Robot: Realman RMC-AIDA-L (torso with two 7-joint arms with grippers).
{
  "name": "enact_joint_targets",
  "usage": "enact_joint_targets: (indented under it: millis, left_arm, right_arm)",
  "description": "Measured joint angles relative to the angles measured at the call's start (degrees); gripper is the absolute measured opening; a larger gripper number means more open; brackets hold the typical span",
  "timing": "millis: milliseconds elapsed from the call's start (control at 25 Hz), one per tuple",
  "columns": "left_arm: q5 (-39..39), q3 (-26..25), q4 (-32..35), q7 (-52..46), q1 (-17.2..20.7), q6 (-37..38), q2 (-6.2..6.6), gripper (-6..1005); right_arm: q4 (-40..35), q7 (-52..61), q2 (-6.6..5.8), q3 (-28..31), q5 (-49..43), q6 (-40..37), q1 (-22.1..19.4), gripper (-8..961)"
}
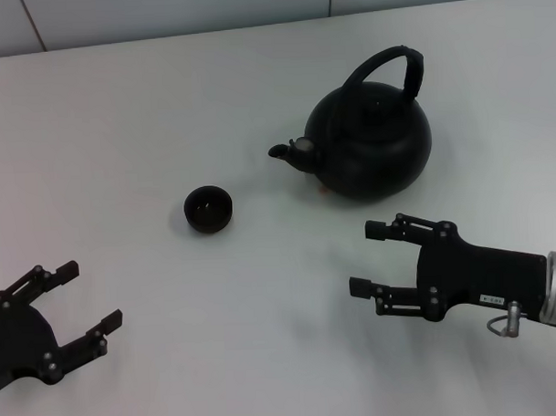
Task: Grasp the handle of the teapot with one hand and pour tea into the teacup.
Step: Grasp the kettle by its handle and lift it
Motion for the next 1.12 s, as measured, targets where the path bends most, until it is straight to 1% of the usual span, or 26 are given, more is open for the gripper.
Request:
enact_joint_targets:
  millis: [120,160,200,240,280,320,400,440,560,600,640,720,760,1120]
  left_arm:
    - [-0.15,0.00,0.00,0.00,-0.04,-0.01,-0.01,819]
    - [-0.28,0.00,0.00,0.00,-0.08,-0.03,-0.03,819]
    - [-0.28,0.00,0.00,0.00,-0.08,-0.03,-0.03,819]
    - [-0.36,0.00,0.00,0.00,-0.12,-0.05,-0.04,819]
    - [-0.36,0.00,0.00,0.00,-0.12,-0.05,-0.04,819]
    - [-0.37,-0.03,0.00,0.00,-0.12,-0.05,-0.05,819]
    - [-0.37,-0.20,0.00,0.00,-0.11,0.02,-0.12,819]
    - [-0.37,-0.20,0.00,0.00,-0.11,0.02,-0.12,819]
    - [-0.37,-0.24,0.00,0.00,-0.11,0.17,-0.13,819]
    - [-0.37,-0.26,-0.01,0.00,-0.11,0.29,-0.14,819]
    - [-0.37,-0.26,-0.01,0.00,-0.11,0.29,-0.14,819]
    - [-0.37,-0.30,-0.01,0.00,-0.11,0.33,-0.14,819]
    - [-0.37,-0.31,-0.01,0.00,-0.10,0.34,-0.15,819]
    - [-0.35,-0.36,-0.08,0.00,0.08,0.45,-0.15,819]
  right_arm:
    - [0.47,-0.93,0.07,0.00,0.72,-0.07,-0.32,807]
    - [2.82,-4.67,0.12,0.00,4.68,-0.23,-1.75,807]
    - [2.82,-4.67,0.12,0.00,4.68,-0.23,-1.75,807]
    - [5.66,-8.93,0.13,0.03,9.70,-0.25,-3.58,807]
    - [5.66,-8.93,0.13,0.03,9.70,-0.25,-3.58,807]
    - [7.43,-11.59,0.14,0.05,12.94,-0.22,-4.56,807]
    - [15.14,-23.02,0.35,0.08,27.07,0.25,-8.15,807]
    - [15.14,-23.02,0.35,0.08,27.07,0.25,-8.15,807]
    - [20.42,-29.86,0.48,0.12,36.55,0.95,-9.31,807]
    - [23.14,-32.86,0.48,0.16,42.01,2.07,-9.51,807]
    - [23.14,-32.86,0.48,0.16,42.01,2.07,-9.51,807]
    - [25.20,-35.51,0.50,0.17,46.47,3.44,-9.49,807]
    - [25.59,-36.07,0.50,0.17,47.17,3.83,-9.38,807]
    - [26.03,-37.06,0.50,0.80,48.18,6.03,-8.60,807]
